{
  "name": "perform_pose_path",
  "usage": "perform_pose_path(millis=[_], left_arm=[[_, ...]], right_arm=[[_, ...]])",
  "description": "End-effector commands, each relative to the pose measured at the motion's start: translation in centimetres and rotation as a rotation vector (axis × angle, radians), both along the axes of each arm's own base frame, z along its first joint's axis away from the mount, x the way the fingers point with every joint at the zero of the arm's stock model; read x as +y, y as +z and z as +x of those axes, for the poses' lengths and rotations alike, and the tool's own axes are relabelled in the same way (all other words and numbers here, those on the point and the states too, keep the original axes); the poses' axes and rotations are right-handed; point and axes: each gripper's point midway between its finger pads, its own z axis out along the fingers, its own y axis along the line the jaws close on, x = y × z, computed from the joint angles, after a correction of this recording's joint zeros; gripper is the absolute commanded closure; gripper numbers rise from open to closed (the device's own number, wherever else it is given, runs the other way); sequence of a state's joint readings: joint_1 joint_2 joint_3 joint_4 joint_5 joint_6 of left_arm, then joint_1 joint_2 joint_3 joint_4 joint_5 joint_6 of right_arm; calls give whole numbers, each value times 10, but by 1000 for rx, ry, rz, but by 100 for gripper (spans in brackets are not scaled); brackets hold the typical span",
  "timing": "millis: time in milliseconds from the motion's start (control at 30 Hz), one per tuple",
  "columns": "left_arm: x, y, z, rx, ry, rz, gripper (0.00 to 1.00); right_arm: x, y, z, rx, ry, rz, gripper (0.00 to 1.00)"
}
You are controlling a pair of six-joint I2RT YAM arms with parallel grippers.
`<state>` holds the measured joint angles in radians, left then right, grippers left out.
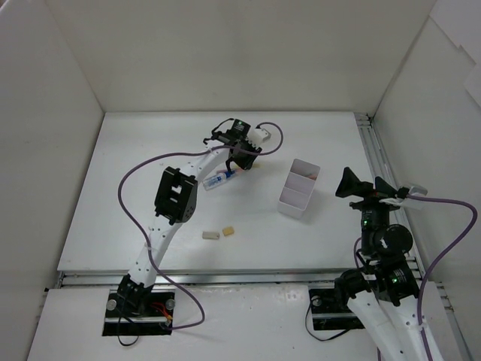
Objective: Sort the stationery into containers
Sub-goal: Pick up the pen from the center of the board.
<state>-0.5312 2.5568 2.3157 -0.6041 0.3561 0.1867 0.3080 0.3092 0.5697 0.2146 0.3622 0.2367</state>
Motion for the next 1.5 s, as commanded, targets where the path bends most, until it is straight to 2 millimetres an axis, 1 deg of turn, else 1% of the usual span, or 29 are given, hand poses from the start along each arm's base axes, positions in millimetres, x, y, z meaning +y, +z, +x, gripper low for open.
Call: perform_pose_path(millis=[0,200,233,267,300,333,400,533,567,733,767,800,867,900,933,1000,1033,1067,1100,1133,1167,1200,1233,1267,1300,1333,1367,1433,1467], left_arm=[[1,11,-13,-24,-7,68,73],[-4,30,-5,-70,-11,41,76],[-4,32,-3,-81,-4,37,82],[-7,43,1,-111,1,17,83],[-7,43,2,-116,3,14,86],[-8,47,4,-125,15,2,93],[-11,67,11,-176,29,-23,100],[-17,109,22,-274,41,-88,100],[-18,125,25,-311,41,-111,100],[-20,180,26,-409,44,-182,100],[-18,199,23,-433,52,-205,100],[-17,202,20,-434,54,-211,100],[-14,223,9,-451,58,-250,100],[-14,228,4,-452,50,-266,100],[-18,239,-2,-459,24,-309,100],[-8,249,-19,-429,10,-364,100],[-16,262,-32,-432,-50,-432,100],[-8,265,-45,-419,-66,-457,100],[-10,268,-56,-408,-93,-490,100],[-8,294,-71,-427,-141,-570,100],[-5,277,-81,-385,-165,-577,100],[-6,276,-91,-378,-198,-595,100],[-9,286,-101,-351,-209,-657,100],[-6,281,-114,-326,-220,-672,100],[-6,279,-121,-313,-229,-689,100],[-8,284,-128,-301,-244,-732,100],[-6,280,-137,-281,-256,-740,100],[-13,281,-153,-259,-273,-764,100],[-15,275,-158,-241,-272,-764,100]], right_arm=[[-2,15,-2,-51,-5,31,2],[-3,13,-6,-42,-4,37,2],[-3,14,-7,-47,-2,41,2],[-2,14,-7,-47,4,41,2],[-1,14,-7,-49,9,40,2],[0,15,-8,-50,14,38,2],[4,15,-7,-46,40,24,2],[17,15,-2,-20,101,-9,2],[21,16,-2,-15,121,-15,2],[42,15,7,18,224,-40,2],[46,14,8,28,242,-46,2],[51,10,13,51,260,-52,2],[61,8,18,74,303,-54,2],[66,1,24,107,320,-51,2],[70,-2,27,122,335,-49,2],[77,-10,38,160,355,-37,2],[85,-12,39,165,393,-22,2],[92,-7,41,145,430,-12,2],[98,-13,47,164,449,1,2],[107,-7,49,135,490,27,2],[110,-6,52,130,501,43,2],[116,-9,57,143,518,76,2],[119,-8,60,134,532,88,2],[126,1,60,96,571,96,2],[133,-2,64,107,595,129,2],[137,0,66,95,612,145,2],[142,7,66,64,642,159,2],[153,2,72,84,679,207,2],[158,6,73,65,700,215,2]])
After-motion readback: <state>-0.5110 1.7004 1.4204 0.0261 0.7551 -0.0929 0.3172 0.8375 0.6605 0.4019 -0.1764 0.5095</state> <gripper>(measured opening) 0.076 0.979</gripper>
